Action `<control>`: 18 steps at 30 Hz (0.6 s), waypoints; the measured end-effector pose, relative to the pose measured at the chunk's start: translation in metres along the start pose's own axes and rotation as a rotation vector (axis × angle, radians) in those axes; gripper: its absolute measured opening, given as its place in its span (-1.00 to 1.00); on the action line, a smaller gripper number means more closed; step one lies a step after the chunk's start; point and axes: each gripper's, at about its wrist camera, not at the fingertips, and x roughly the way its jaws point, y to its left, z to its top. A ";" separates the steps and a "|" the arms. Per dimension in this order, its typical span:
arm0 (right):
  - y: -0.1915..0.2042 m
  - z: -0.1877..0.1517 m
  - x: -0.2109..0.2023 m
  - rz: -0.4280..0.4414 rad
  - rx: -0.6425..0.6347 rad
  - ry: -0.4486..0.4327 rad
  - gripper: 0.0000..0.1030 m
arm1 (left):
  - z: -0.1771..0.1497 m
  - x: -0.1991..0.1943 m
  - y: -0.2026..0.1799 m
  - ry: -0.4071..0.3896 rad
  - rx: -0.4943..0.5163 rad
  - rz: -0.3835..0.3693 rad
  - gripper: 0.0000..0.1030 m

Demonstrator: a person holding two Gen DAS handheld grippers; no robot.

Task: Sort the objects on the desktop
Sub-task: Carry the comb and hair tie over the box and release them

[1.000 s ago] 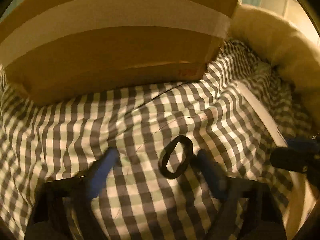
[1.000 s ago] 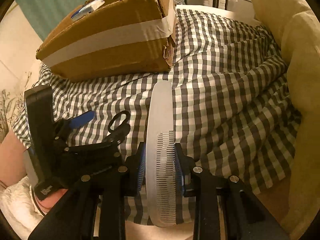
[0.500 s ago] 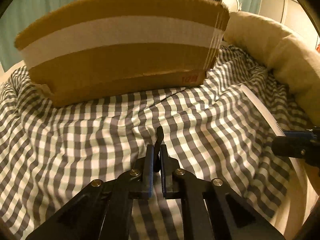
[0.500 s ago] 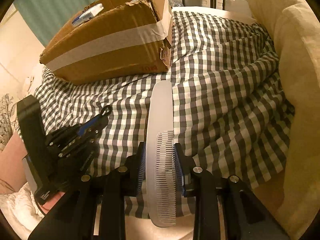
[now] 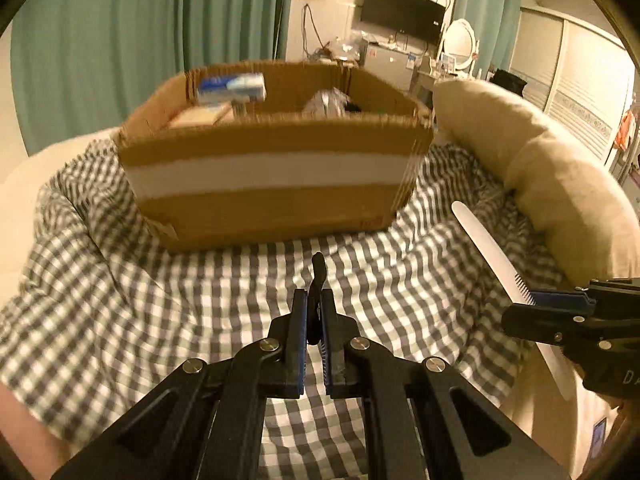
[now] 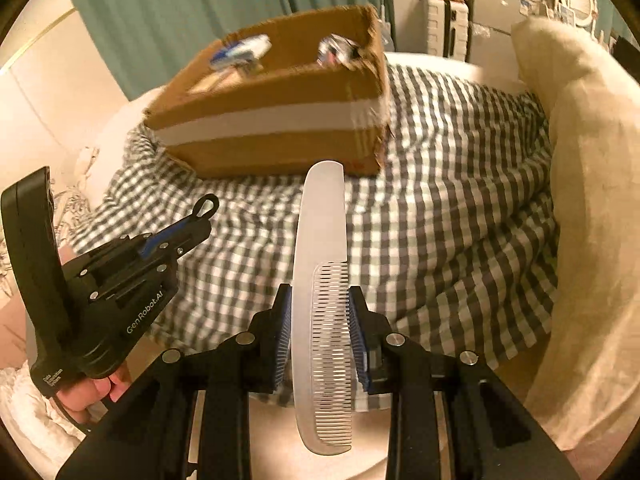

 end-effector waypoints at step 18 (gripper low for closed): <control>0.050 0.061 -0.082 0.012 -0.122 -0.172 -0.49 | 0.092 -0.066 -0.001 -0.140 0.056 0.022 -0.88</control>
